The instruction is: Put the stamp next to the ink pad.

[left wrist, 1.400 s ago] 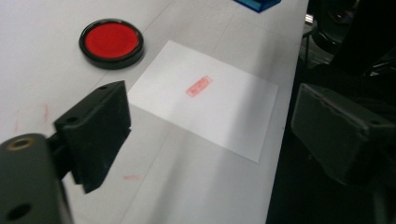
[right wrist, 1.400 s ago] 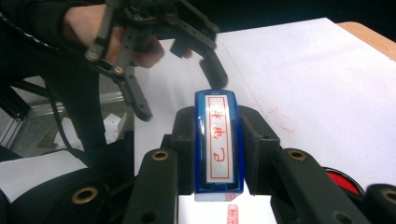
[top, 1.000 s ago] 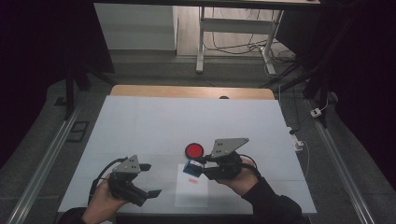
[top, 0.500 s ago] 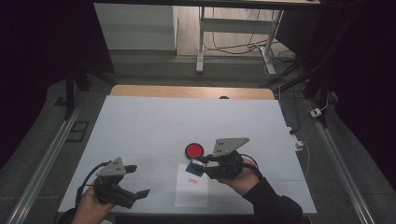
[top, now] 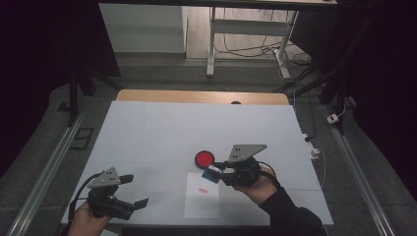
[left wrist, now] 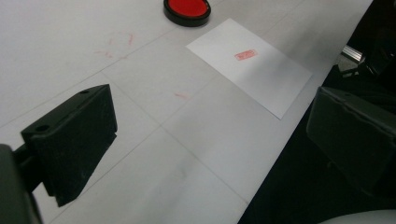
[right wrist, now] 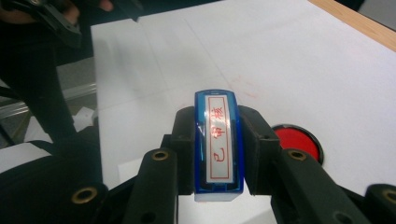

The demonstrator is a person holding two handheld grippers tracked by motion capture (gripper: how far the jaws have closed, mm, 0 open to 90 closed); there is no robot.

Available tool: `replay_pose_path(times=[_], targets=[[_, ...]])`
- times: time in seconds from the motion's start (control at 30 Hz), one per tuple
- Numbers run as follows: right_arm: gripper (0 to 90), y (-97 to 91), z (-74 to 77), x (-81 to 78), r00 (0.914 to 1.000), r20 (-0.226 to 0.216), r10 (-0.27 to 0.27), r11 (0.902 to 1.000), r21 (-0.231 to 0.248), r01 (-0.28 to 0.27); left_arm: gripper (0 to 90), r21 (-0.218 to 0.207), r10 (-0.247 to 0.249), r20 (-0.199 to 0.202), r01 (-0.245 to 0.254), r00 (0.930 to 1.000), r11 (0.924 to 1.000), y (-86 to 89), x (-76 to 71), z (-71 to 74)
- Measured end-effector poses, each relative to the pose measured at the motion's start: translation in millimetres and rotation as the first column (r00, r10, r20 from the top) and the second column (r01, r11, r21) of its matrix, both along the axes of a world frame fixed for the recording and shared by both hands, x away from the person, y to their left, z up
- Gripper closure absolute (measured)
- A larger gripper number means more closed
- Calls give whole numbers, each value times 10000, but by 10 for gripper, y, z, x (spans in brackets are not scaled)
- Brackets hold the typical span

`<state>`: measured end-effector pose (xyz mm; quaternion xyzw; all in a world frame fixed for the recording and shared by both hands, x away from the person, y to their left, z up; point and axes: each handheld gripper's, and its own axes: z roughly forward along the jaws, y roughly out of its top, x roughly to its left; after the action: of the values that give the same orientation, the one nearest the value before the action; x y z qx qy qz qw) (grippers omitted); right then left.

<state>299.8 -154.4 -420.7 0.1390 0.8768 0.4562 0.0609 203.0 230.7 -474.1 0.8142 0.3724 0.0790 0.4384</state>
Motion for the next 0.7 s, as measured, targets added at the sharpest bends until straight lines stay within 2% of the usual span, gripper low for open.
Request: replay_pose_path(times=[0.17, 0.43, 0.7], targets=[[692, -84, -30, 52, 9989, -73, -466, 9988, -169, 465, 8, 264, 392, 275, -399, 9989, 9989, 56, -38, 6], [692, -239, -97, 140, 9932, -45, -1162, 9923, -445, 1159, 0, 700, 892, 189, -903, 9958, 9934, 138, -73, -12], [692, -385, -162, 220, 9831, 243, -1814, 9795, -848, 1829, 0, 663, 1065, 91, -1069, 9943, 9921, 188, -81, -26]])
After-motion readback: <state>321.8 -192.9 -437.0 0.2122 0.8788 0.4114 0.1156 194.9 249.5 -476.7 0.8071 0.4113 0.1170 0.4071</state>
